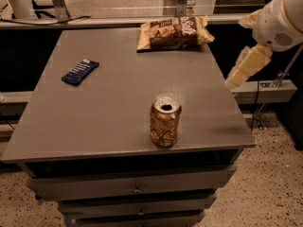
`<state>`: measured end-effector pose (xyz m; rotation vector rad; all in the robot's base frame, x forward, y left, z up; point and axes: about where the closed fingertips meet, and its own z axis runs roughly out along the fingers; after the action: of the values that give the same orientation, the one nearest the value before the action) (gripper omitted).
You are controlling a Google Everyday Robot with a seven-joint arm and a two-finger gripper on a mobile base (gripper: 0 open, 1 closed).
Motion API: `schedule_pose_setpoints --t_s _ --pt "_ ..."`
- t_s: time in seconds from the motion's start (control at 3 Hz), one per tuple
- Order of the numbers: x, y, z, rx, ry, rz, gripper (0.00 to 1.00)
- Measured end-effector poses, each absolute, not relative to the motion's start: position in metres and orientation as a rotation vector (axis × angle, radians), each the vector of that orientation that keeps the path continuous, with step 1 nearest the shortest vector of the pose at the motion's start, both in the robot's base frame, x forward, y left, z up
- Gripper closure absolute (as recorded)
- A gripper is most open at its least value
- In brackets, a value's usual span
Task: Move brown chip bag near orange can
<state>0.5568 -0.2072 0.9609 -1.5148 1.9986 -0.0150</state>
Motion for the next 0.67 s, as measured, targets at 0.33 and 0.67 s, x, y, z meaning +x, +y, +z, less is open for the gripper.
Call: schedule_pose_setpoints --t_s 0.33,0.67 --pt "0.614 -0.205 0.958 -1.4 1.926 0.054 0.0" --pt "0.659 -0.201 0.951 -1.264 1.856 0.195 0.0"
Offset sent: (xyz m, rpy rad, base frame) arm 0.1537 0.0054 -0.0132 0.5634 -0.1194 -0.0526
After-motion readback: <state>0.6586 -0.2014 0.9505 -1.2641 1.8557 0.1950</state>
